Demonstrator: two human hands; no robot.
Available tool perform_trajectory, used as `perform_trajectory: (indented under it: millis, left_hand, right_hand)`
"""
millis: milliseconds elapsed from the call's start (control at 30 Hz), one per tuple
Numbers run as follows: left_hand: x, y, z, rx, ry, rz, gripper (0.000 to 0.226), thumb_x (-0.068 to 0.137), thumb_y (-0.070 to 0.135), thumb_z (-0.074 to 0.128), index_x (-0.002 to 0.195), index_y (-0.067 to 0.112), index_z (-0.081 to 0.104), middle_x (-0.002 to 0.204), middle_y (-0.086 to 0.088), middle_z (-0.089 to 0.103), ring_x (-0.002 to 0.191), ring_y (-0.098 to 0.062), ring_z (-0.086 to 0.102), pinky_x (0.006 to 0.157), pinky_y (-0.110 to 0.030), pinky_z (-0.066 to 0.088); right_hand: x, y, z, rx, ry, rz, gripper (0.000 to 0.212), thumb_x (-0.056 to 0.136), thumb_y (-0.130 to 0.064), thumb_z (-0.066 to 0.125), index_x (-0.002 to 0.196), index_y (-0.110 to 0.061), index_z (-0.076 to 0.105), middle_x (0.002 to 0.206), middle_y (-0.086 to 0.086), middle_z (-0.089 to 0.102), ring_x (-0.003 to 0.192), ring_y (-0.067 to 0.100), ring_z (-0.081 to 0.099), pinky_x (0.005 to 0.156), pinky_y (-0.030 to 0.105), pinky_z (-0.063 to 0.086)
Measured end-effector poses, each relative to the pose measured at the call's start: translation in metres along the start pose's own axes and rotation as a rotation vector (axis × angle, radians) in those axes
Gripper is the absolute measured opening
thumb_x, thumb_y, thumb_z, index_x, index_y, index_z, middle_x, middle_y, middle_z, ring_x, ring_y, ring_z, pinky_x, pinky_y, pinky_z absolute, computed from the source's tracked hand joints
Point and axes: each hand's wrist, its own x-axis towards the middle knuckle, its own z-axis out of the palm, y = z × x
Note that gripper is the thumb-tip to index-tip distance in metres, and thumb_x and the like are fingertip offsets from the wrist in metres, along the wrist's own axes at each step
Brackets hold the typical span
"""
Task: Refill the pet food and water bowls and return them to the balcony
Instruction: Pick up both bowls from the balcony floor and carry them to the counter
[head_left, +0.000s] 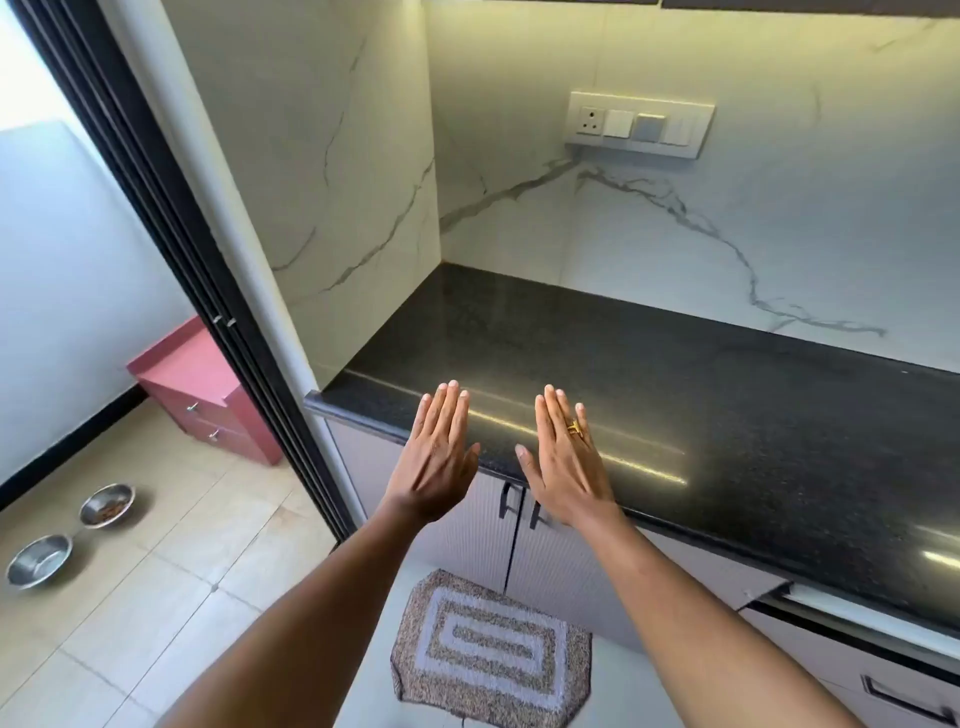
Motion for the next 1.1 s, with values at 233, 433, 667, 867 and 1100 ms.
perform_trajectory:
  millis: [233,433,667,867,1100]
  left_hand:
    - [-0.058,-0.044,0.008,0.049,-0.057,-0.162,0.070,0.105,0.041,0.030,0.161,0.004,0.009,0.168,-0.018,0.005,0.157,-0.028,0.001,0.128,-0.045,0.008]
    - [-0.129,-0.120,0.001,0.084,-0.115,-0.311,0.070,0.104,0.043,0.025,0.160,0.003,0.013,0.167,-0.018,0.014,0.157,-0.029,0.008,0.128,-0.043,0.006]
    - [-0.220,-0.229,-0.021,0.102,-0.176,-0.539,0.068,0.101,0.038,0.032,0.154,-0.004,0.032,0.159,-0.025,0.036,0.149,-0.037,0.034,0.123,-0.049,0.025]
    - [-0.294,-0.306,-0.053,0.078,-0.170,-0.802,0.071,0.098,0.040,0.025,0.154,-0.003,0.031,0.159,-0.025,0.035,0.148,-0.039,0.035,0.121,-0.051,0.029]
    - [-0.348,-0.378,-0.064,-0.005,-0.116,-1.079,0.078,0.095,0.046,0.013,0.158,0.001,0.018,0.165,-0.021,0.024,0.153,-0.033,0.026,0.124,-0.044,0.026]
  right_hand:
    - [0.007,-0.058,0.034,-0.013,-0.166,-0.162,0.077,0.108,-0.053,0.016,0.166,-0.002,0.002,0.174,0.016,-0.004,0.162,0.027,-0.005,0.133,0.048,0.002]
    - [0.023,-0.152,0.070,0.052,-0.295,-0.321,0.077,0.108,-0.051,0.017,0.166,-0.004,-0.001,0.175,0.017,-0.005,0.164,0.027,-0.004,0.132,0.044,-0.006]
    - [0.047,-0.278,0.114,0.072,-0.424,-0.504,0.095,0.092,-0.060,-0.004,0.167,-0.002,0.001,0.176,0.016,-0.002,0.164,0.026,-0.004,0.131,0.042,-0.009]
    - [0.079,-0.396,0.162,0.136,-0.505,-0.614,0.096,0.089,-0.059,0.005,0.167,-0.003,0.014,0.176,0.018,0.006,0.164,0.027,0.002,0.129,0.038,-0.013]
    - [0.121,-0.509,0.194,0.045,-0.568,-0.823,0.064,0.108,-0.040,0.042,0.161,-0.008,0.026,0.175,0.020,0.010,0.163,0.031,0.014,0.131,0.053,0.003]
